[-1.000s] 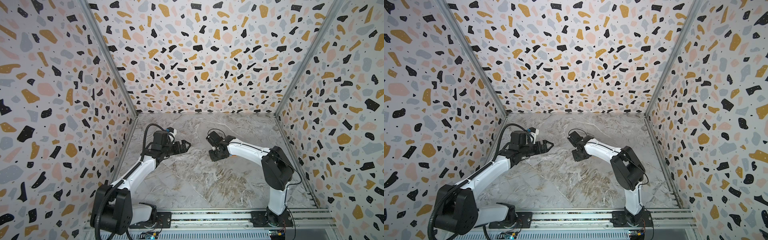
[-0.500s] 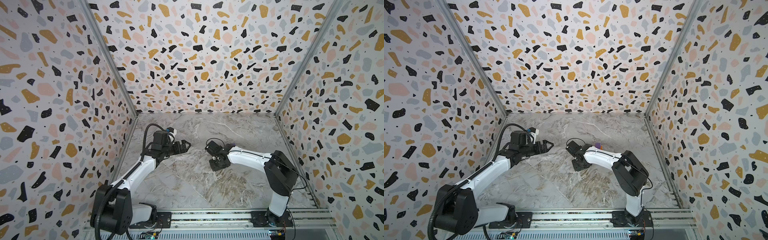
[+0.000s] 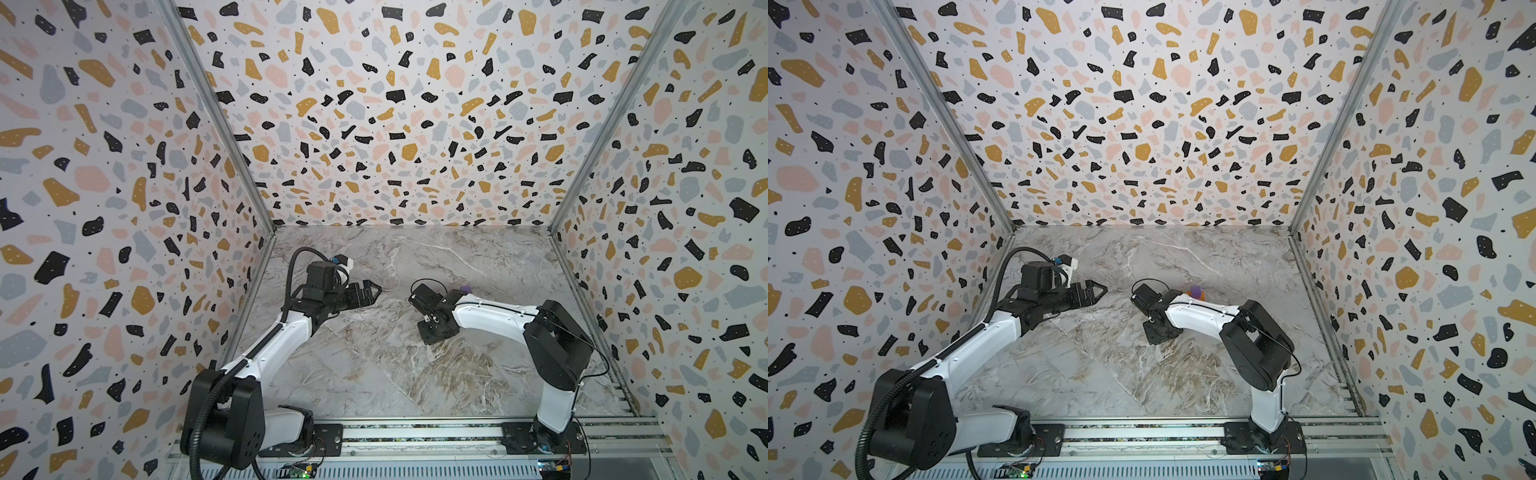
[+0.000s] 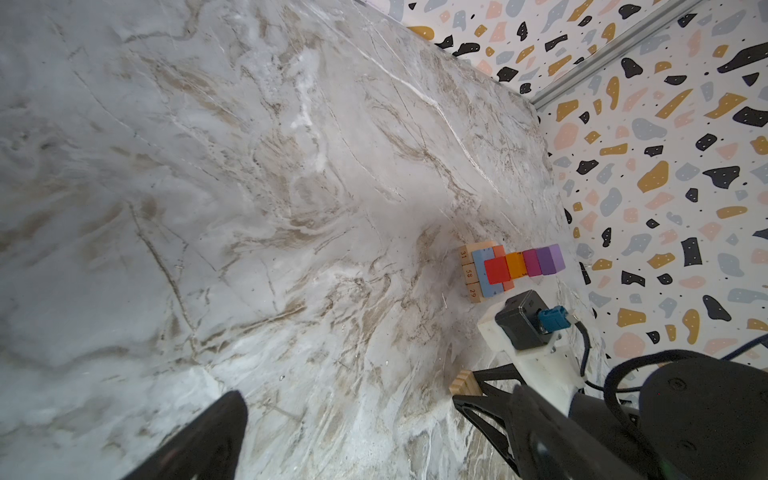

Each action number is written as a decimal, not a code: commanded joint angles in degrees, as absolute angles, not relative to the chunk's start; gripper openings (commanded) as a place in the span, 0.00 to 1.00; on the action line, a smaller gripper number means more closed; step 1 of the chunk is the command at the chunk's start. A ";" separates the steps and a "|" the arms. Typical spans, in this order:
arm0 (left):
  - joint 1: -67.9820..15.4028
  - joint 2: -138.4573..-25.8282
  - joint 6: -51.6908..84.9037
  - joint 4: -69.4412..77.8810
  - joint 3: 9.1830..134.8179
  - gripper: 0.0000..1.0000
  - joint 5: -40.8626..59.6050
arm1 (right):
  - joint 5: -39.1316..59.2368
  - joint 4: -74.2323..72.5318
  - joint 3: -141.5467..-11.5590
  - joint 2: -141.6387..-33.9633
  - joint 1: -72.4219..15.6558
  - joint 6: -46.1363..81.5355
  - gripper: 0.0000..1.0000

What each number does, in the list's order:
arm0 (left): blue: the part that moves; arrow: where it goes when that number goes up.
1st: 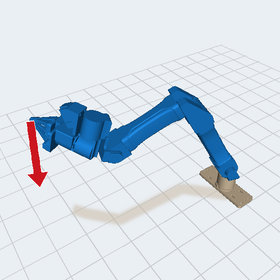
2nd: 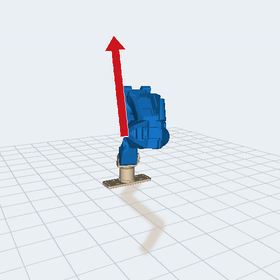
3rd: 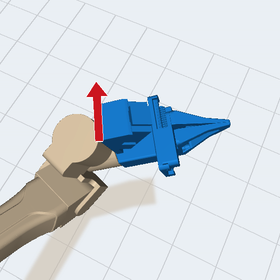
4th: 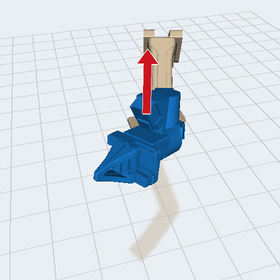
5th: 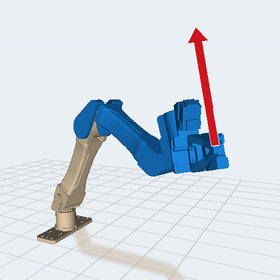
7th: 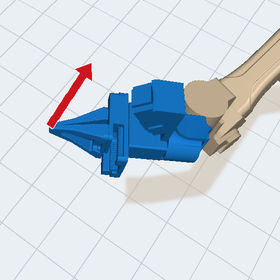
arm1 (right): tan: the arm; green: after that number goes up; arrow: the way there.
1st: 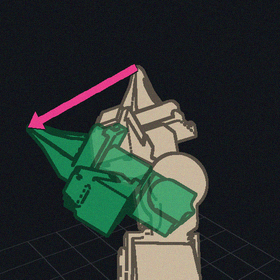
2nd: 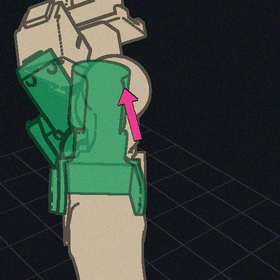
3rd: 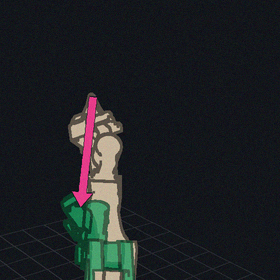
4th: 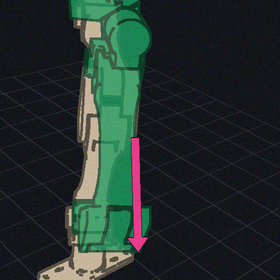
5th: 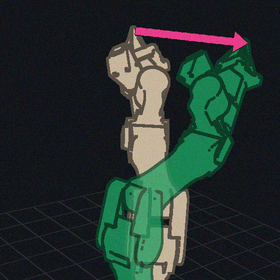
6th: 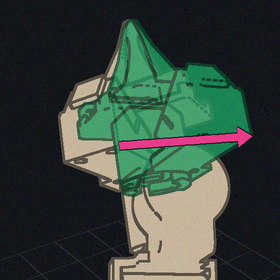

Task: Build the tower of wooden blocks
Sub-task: 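Lift the wooden cube with the right gripper off the table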

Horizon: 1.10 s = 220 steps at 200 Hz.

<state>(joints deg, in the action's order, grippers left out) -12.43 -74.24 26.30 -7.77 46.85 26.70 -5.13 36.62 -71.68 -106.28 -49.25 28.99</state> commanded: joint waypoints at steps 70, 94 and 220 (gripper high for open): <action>-12.22 -73.48 25.66 -7.03 46.85 1.00 26.65 | -4.38 36.39 -71.87 -106.78 -49.48 29.27 0.40; -12.21 -73.39 25.58 -7.03 46.85 1.00 26.63 | -4.35 36.32 -72.11 -107.14 -49.48 29.28 0.40; -12.22 -73.20 25.58 -7.12 46.77 1.00 26.65 | -4.44 36.31 -72.37 -107.67 -49.48 29.31 0.34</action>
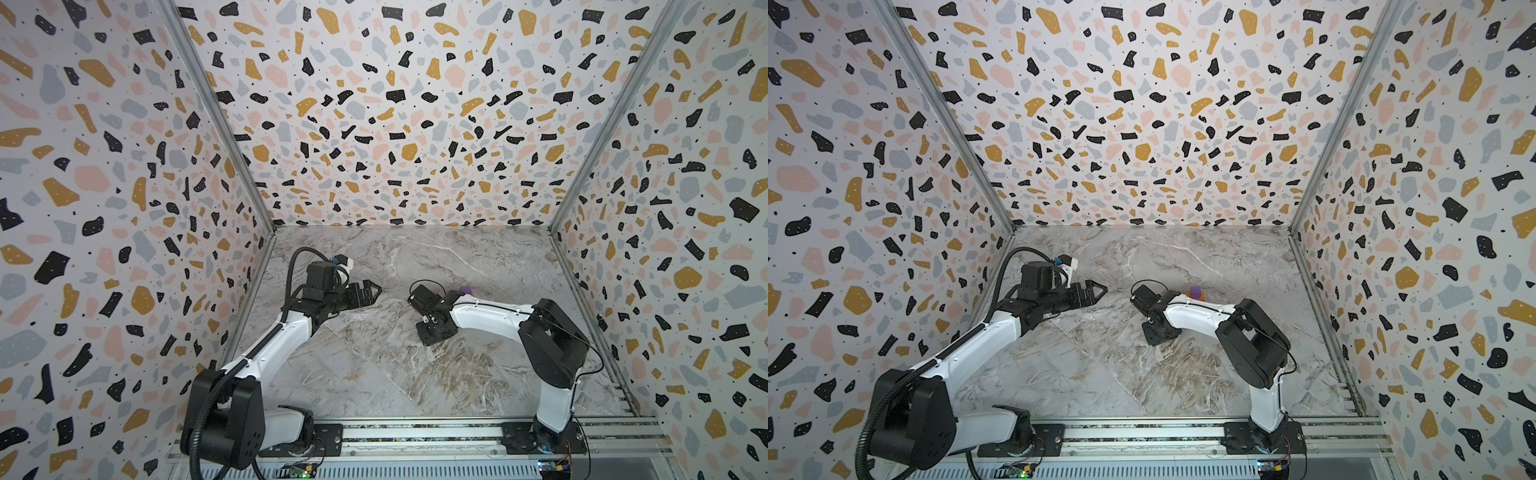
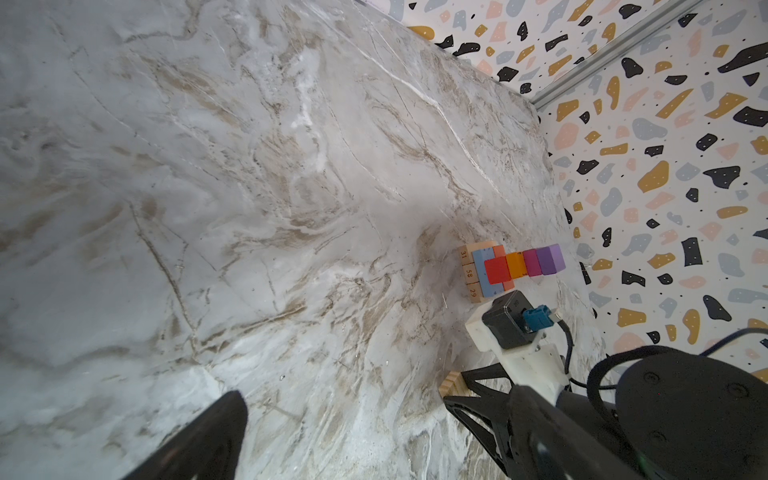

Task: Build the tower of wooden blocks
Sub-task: 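Lift the wooden cube with the right gripper off the table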

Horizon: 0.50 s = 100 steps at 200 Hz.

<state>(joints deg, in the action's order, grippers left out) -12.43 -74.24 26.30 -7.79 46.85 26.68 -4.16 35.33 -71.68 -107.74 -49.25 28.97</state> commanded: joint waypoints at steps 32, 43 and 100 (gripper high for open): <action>-12.21 -73.12 25.57 -7.10 46.76 1.00 26.59 | -4.92 36.69 -72.47 -107.08 -49.44 29.36 0.29; -12.22 -73.13 25.58 -7.03 46.76 1.00 26.63 | -5.28 36.92 -72.75 -106.64 -49.46 29.45 0.29; -12.21 -73.31 25.76 -6.93 46.76 1.00 26.83 | -5.75 39.55 -75.25 -104.05 -48.78 29.90 0.23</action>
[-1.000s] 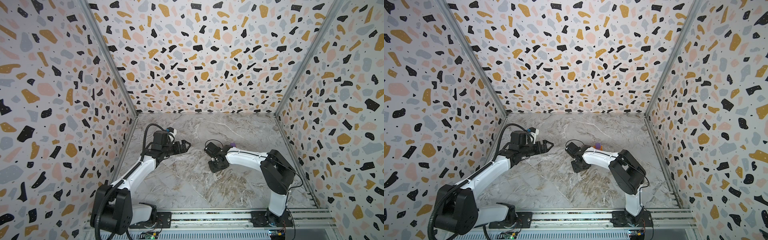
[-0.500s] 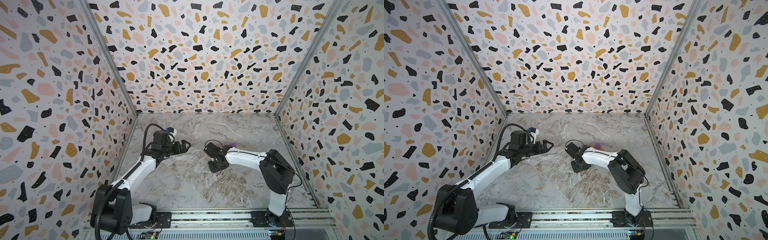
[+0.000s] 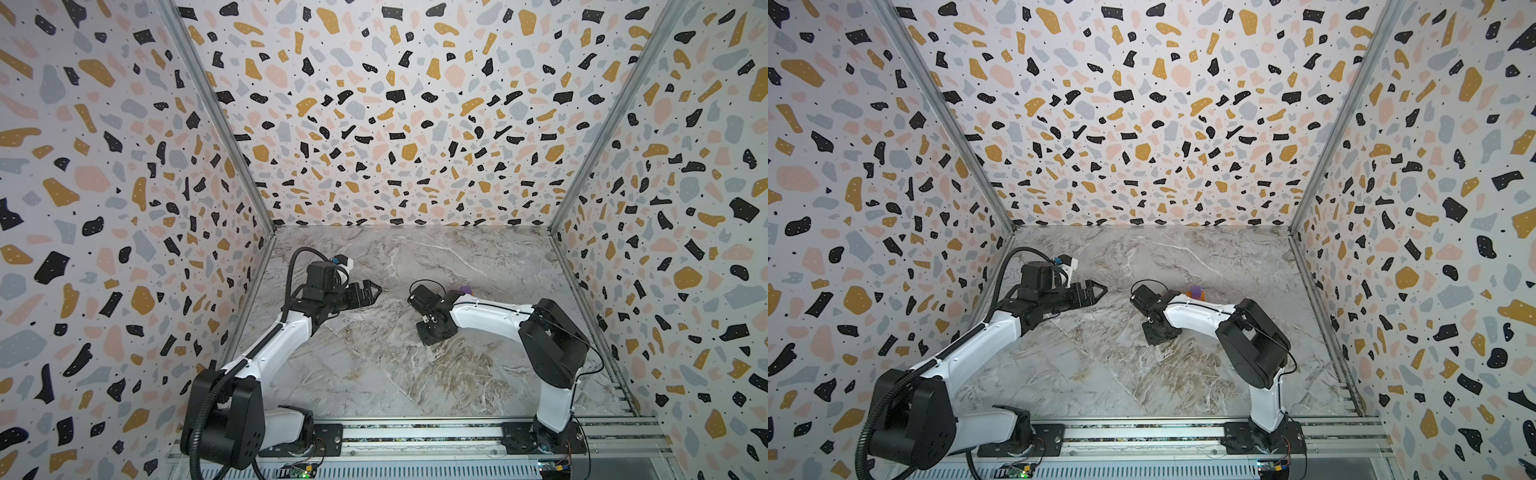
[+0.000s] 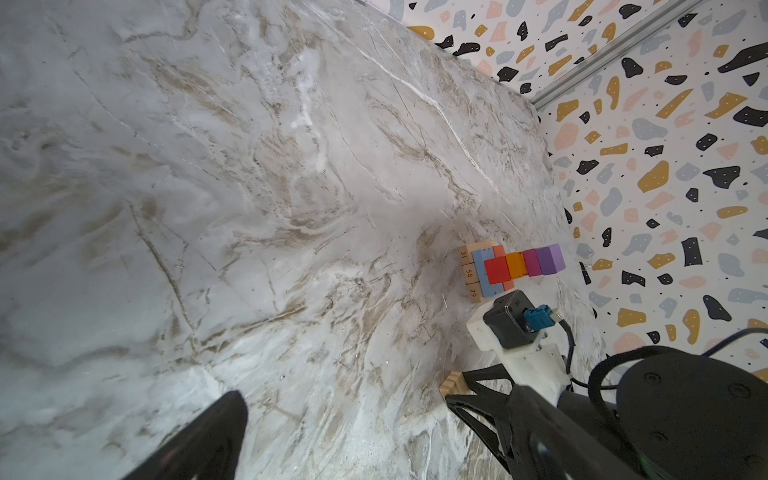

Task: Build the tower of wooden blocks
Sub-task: 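Lift the wooden cube with the right gripper off the table, then carry the wooden cube with the right gripper over the stack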

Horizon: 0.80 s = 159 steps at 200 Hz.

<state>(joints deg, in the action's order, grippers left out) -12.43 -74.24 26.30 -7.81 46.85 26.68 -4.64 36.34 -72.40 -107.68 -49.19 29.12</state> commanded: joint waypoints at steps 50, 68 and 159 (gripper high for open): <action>-12.22 -73.36 25.93 -6.77 46.69 1.00 27.00 | -7.15 43.68 -78.92 -101.36 -46.90 29.80 0.22; -12.22 -73.50 26.13 -6.60 46.68 1.00 27.08 | -7.55 44.83 -80.58 -100.66 -45.89 29.23 0.22; -12.21 -73.74 26.23 -6.58 46.76 1.00 27.38 | -9.24 53.00 -90.92 -99.18 -39.13 25.46 0.22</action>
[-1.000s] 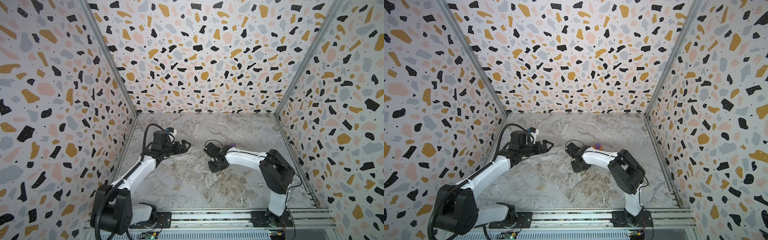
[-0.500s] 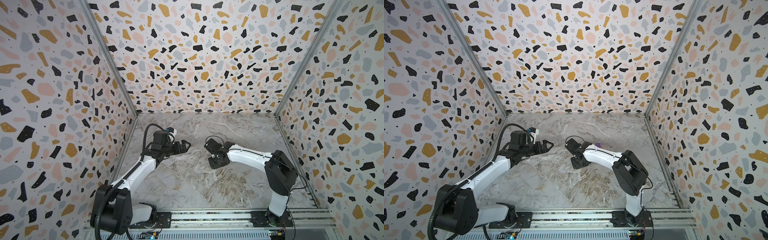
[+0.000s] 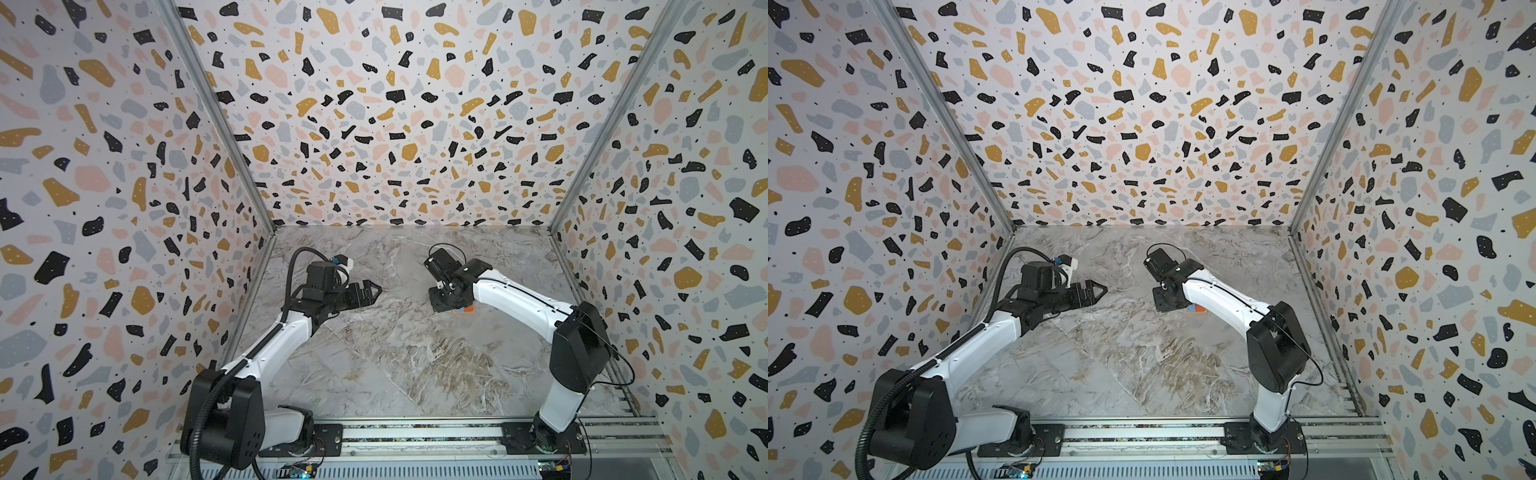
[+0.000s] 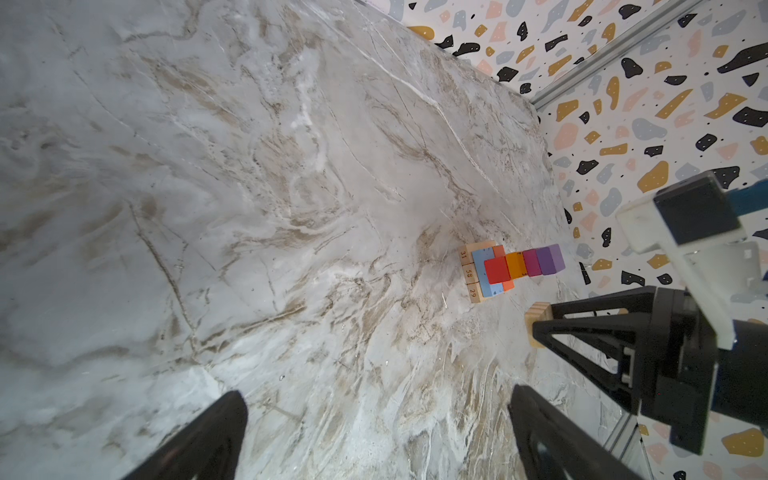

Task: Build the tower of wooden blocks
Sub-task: 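Carry the wooden cube with the right gripper over the stack, then lower the wooden cube with the right gripper onto the purple cube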

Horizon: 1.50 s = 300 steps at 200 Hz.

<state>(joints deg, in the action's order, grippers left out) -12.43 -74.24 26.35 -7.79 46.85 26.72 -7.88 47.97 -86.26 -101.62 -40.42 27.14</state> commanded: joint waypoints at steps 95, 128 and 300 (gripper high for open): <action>-12.21 -73.15 26.28 -6.51 46.36 1.00 27.33 | -9.82 58.00 -101.02 -100.23 -34.63 23.38 0.22; -12.19 -73.38 26.46 -6.33 46.48 1.00 27.50 | -9.14 59.13 -102.94 -101.05 -33.62 22.95 0.22; -12.22 -73.33 26.72 -5.98 46.06 1.00 27.78 | -5.56 54.36 -93.55 -99.28 -27.20 22.33 0.22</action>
<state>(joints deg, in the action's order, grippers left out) -12.43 -74.24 26.41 -7.66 46.85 26.79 -6.57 55.18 -94.37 -101.62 -27.73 22.85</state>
